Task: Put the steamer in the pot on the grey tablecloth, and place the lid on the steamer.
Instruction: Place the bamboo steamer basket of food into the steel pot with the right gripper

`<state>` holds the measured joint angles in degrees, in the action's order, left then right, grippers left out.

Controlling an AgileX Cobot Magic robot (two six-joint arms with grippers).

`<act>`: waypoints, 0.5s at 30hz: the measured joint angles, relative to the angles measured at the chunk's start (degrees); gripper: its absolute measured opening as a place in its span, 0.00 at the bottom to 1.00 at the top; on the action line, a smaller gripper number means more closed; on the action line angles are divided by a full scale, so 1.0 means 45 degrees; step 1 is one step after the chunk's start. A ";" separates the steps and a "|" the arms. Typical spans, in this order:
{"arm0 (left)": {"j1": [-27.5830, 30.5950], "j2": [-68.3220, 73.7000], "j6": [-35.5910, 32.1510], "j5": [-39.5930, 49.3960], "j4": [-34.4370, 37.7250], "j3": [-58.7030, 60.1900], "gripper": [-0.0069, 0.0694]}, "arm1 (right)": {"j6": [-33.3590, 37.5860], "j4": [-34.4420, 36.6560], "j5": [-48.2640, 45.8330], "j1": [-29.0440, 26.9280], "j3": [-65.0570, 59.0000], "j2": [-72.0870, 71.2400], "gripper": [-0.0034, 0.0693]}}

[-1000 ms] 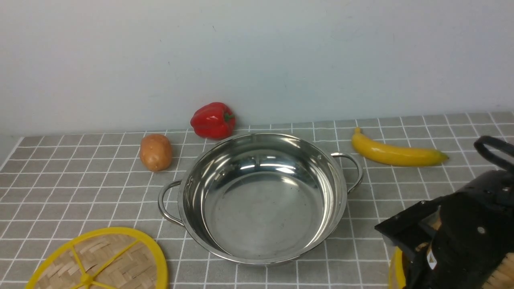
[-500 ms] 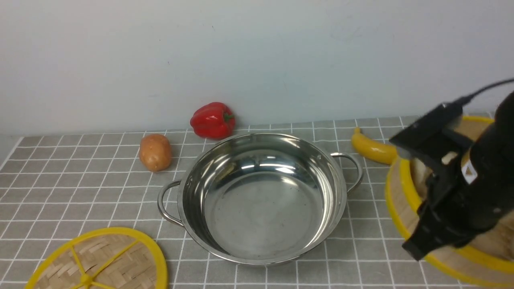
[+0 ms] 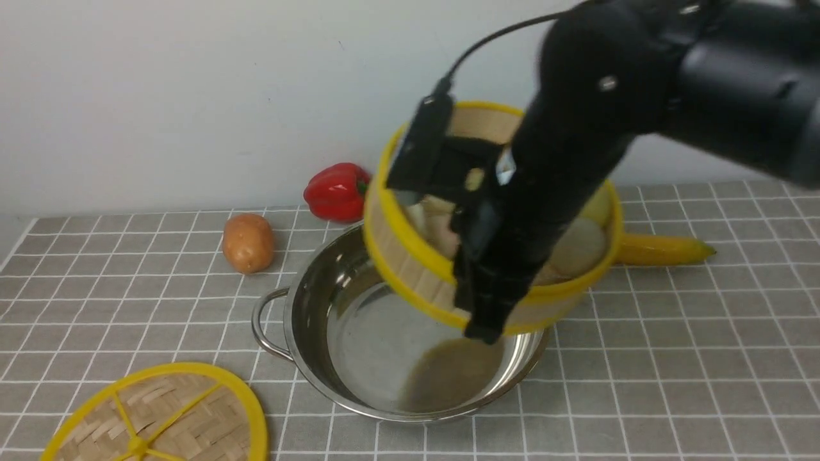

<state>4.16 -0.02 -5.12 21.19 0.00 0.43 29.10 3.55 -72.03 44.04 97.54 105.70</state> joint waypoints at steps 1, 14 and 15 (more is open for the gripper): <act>0.0000 0.0000 0.0000 0.0000 0.0000 0.0000 0.41 | 0.0120 -0.0249 0.0015 0.0394 0.0585 0.0693 0.14; 0.0000 0.0000 0.0000 0.0000 0.0000 0.0000 0.41 | 0.0268 -0.1683 0.0043 0.0964 0.2210 0.4118 0.14; 0.0000 0.0000 0.0000 0.0000 0.0000 0.0000 0.41 | 0.0268 -0.1588 0.0043 0.0964 0.2210 0.4139 0.14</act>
<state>4.16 -0.02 -5.12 21.19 0.00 0.43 30.31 -3.60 -71.83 48.38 107.49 124.33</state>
